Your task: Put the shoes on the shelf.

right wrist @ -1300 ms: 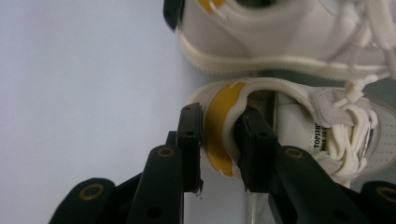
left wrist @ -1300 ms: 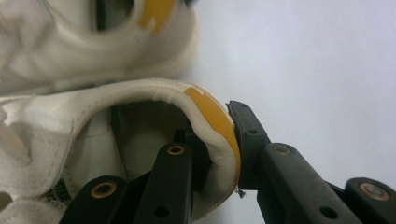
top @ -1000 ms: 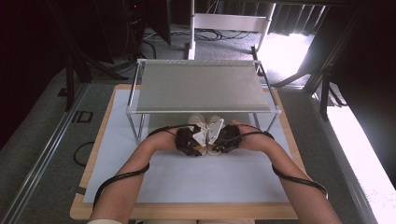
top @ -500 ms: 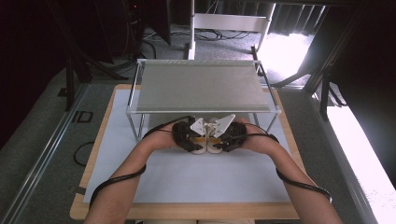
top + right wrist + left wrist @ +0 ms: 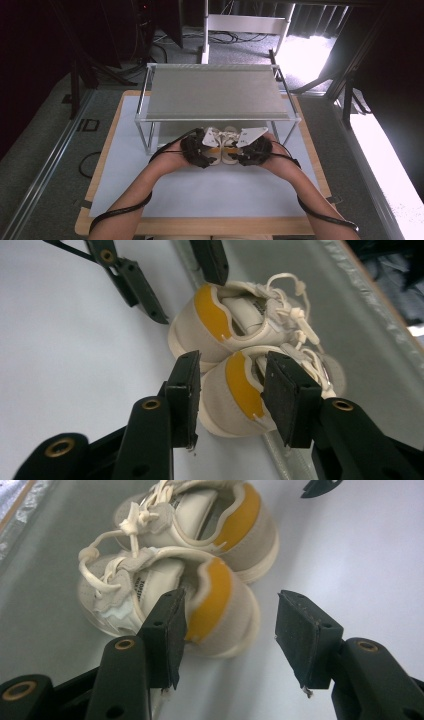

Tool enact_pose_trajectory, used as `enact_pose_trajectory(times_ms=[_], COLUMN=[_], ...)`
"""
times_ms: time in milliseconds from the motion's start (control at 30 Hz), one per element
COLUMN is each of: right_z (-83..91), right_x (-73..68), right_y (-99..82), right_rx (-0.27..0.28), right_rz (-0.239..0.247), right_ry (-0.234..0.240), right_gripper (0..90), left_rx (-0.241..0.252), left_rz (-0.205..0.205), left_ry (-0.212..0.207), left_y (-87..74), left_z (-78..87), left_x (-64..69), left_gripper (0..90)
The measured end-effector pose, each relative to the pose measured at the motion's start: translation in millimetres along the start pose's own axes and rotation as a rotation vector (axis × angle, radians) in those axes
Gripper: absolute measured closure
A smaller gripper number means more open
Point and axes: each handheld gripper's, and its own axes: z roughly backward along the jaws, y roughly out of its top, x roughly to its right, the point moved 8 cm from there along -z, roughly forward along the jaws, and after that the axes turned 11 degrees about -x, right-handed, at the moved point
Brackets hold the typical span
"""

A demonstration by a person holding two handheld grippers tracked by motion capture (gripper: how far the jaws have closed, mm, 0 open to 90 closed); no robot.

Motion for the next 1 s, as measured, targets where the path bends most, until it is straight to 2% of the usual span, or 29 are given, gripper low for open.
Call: enact_pose_trajectory(times_ms=[33,67,200,300,400,433,467,533,600,733,867,933,1000], right_z=[0.0,2.2,1.4,-1.9,-4.6,-9.1,-10.8,-14.5,-18.0,-21.8,-28.9,-32.5,-35.5], right_x=[0.0,-7.7,-13.9,-18.0,-20.3,-22.5,-22.8,-21.5,-18.9,-13.3,-10.6,-8.9,-6.9], right_y=[0.0,-4.1,-10.9,-19.9,-24.7,-30.5,-32.2,-35.9,-39.4,-41.5,-39.9,-38.3,-36.4], right_rx=[0.0,0.018,0.029,0.032,0.033,0.031,0.028,0.023,0.012,0.018,0.013,0.013,0.018], right_rz=[0.0,-0.024,-0.065,-0.121,-0.143,-0.178,-0.188,-0.205,-0.233,-0.281,-0.309,-0.32,-0.332], right_ry=[0.0,-0.012,-0.012,-0.01,-0.024,-0.025,-0.029,-0.05,-0.072,-0.091,-0.098,-0.106,-0.118], right_gripper=[57.9,59.8,61.8,63.5,63.8,60.3,59.9,59.9,59.4,55.6,53.7,53.1,53.2], left_rx=[0.0,0.017,0.023,0.032,0.035,0.037,0.04,0.016,0.009,-0.008,-0.027,-0.018,-0.021], left_rz=[0.0,0.023,0.039,0.081,0.096,0.095,0.092,0.088,0.097,0.119,0.147,0.165,0.163], left_ry=[0.0,0.017,0.041,0.044,0.029,0.02,0.024,0.036,0.03,0.033,0.068,0.056,0.055], left_y=[0.0,-1.2,-3.8,-7.3,-9.6,-12.5,-13.4,-17.7,-20.9,-25.5,-27.5,-27.0,-27.2], left_z=[0.0,7.0,11.2,12.2,10.2,5.4,3.7,-3.4,-9.4,-20.6,-29.6,-30.7,-30.6], left_x=[0.0,4.2,9.0,15.2,20.4,26.5,28.1,30.7,32.4,31.3,23.5,21.3,20.5], left_gripper=[45.7,45.8,45.8,45.9,45.9,45.9,45.8,45.8,45.8,45.8,45.8,45.8,46.0])
